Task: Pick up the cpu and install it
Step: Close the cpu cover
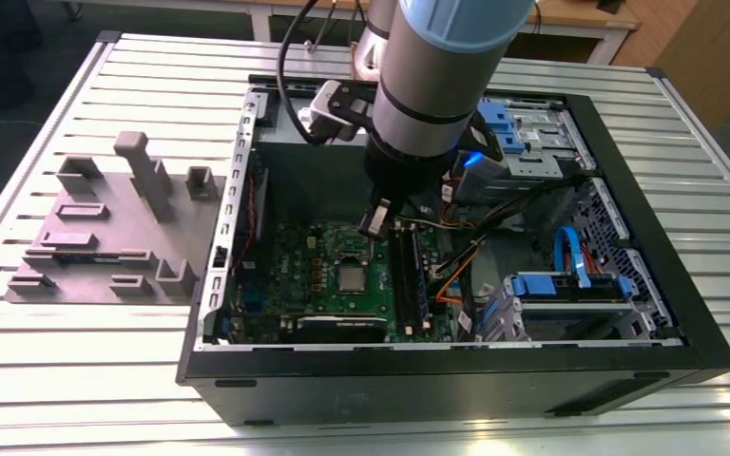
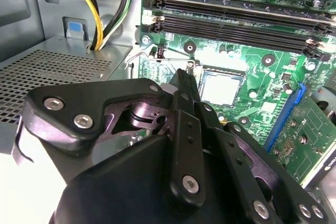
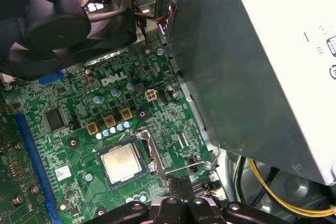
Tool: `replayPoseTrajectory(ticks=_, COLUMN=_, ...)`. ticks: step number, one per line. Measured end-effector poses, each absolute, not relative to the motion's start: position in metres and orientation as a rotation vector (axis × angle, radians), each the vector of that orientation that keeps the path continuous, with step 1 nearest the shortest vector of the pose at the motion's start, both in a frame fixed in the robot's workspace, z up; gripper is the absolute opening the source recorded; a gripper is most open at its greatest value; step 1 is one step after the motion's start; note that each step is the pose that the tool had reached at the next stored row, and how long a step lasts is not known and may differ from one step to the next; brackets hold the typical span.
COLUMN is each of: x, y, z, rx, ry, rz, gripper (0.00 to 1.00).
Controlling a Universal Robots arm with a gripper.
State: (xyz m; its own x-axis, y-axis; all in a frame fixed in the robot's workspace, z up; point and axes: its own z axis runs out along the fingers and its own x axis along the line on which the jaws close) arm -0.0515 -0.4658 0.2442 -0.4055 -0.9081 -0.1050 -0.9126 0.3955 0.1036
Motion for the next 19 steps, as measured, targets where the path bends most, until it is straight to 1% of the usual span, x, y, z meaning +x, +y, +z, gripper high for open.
replayPoseTrajectory(ticks=19, x=-0.0515, y=-0.4708, z=0.2439, rx=-1.696, ry=2.599, rz=0.222, gripper=0.10)
